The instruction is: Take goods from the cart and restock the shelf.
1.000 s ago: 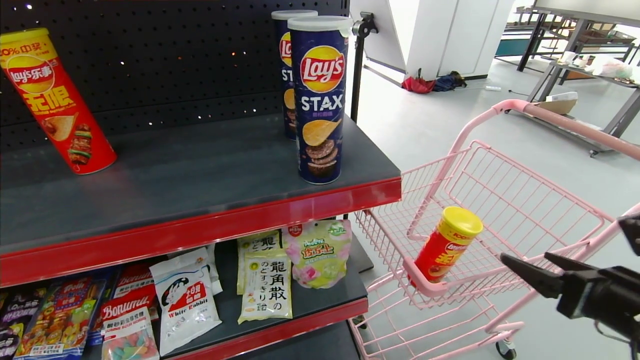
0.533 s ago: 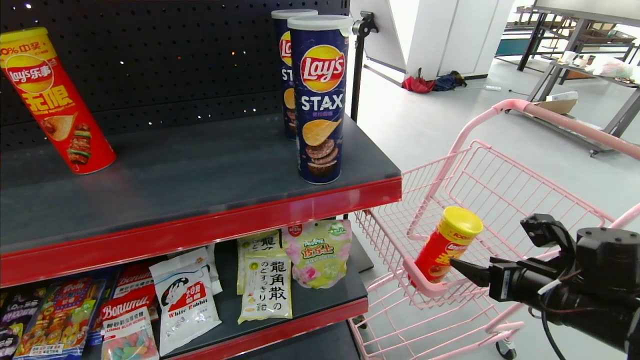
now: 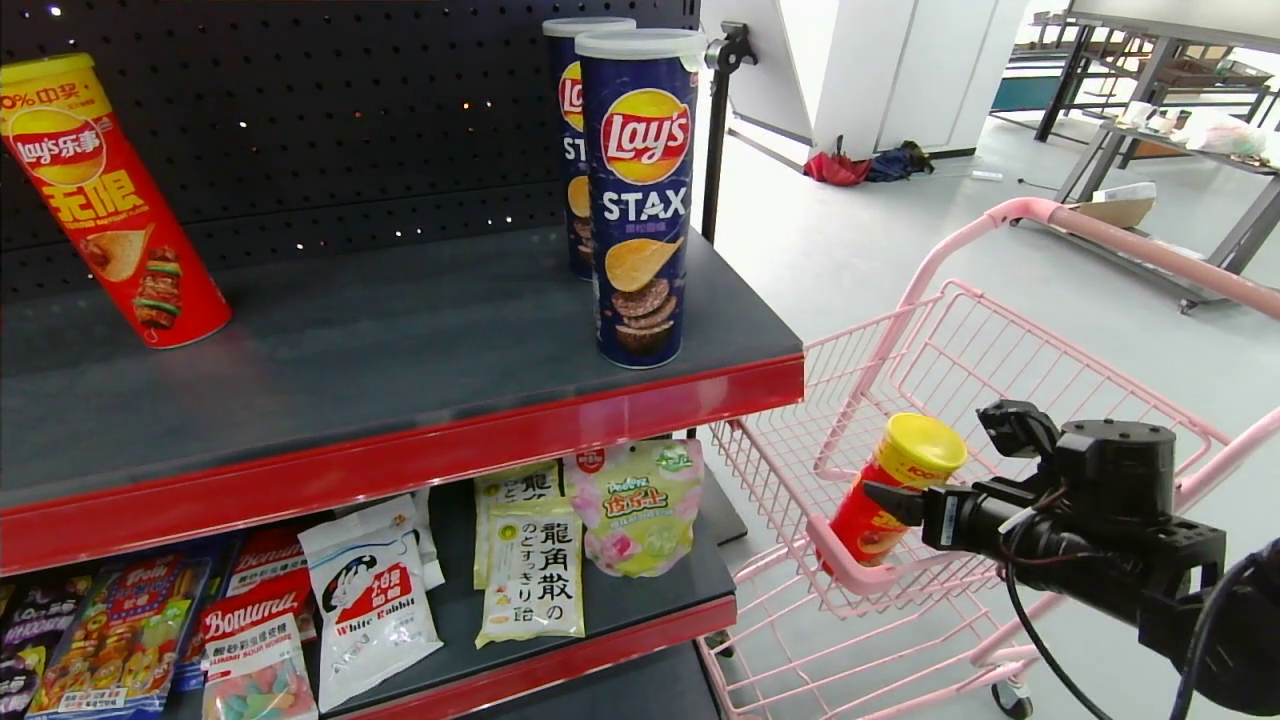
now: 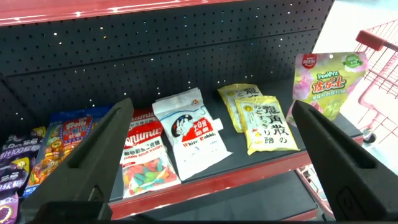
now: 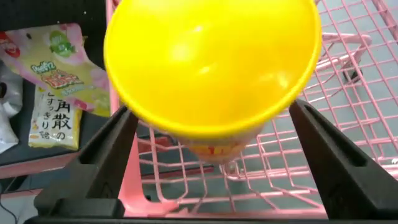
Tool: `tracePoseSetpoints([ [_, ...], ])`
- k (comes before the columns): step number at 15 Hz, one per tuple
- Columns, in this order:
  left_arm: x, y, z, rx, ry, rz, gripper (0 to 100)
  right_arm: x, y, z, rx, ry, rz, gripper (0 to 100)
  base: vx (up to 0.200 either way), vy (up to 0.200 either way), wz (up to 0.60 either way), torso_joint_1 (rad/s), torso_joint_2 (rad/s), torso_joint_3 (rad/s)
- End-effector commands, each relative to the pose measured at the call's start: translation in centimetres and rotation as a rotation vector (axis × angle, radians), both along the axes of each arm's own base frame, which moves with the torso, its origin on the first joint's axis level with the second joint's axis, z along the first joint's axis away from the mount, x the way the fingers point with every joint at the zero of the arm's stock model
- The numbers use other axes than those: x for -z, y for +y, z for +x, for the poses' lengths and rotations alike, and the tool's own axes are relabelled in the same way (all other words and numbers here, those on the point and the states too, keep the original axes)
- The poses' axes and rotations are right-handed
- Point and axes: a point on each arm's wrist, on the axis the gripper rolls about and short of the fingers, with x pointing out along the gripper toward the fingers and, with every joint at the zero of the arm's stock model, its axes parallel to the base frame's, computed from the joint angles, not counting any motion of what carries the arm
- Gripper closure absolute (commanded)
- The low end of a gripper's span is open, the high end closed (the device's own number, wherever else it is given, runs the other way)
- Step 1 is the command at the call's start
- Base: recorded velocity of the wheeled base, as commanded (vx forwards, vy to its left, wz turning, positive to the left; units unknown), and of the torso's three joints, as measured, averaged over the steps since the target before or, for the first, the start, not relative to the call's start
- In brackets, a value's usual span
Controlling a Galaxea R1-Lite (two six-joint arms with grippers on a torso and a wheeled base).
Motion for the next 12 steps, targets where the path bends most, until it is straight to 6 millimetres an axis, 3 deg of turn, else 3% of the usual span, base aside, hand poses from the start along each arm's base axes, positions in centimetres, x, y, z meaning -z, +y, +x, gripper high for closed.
tracePoseSetpoints([
  [1, 0.0, 0.0, 0.0, -0.001, 0.001, 0.000, 0, 1.1, 0.2, 1.1, 0.002, 0.009, -0.003, 0, 0.000, 0.000, 0.00, 0.000, 0.00, 0.000],
  [6, 0.0, 0.0, 0.0, -0.001, 0.000, 0.000, 0, 3.2, 0.4, 2.5, 0.023, -0.056, -0.002, 0, 0.000, 0.000, 0.00, 0.000, 0.00, 0.000],
  [10, 0.0, 0.0, 0.0, -0.001, 0.000, 0.000, 0, 3.4, 0.5, 2.7, 0.029, -0.072, 0.000, 0, 0.000, 0.000, 0.00, 0.000, 0.00, 0.000],
  [11, 0.0, 0.0, 0.0, -0.001, 0.000, 0.000, 0, 3.6, 0.5, 2.8, 0.034, -0.069, -0.005, 100, 0.000, 0.000, 0.00, 0.000, 0.00, 0.000],
  [12, 0.0, 0.0, 0.0, -0.001, 0.000, 0.002, 0, 3.7, 0.6, 2.9, 0.047, -0.075, -0.008, 100, 0.000, 0.000, 0.00, 0.000, 0.00, 0.000],
])
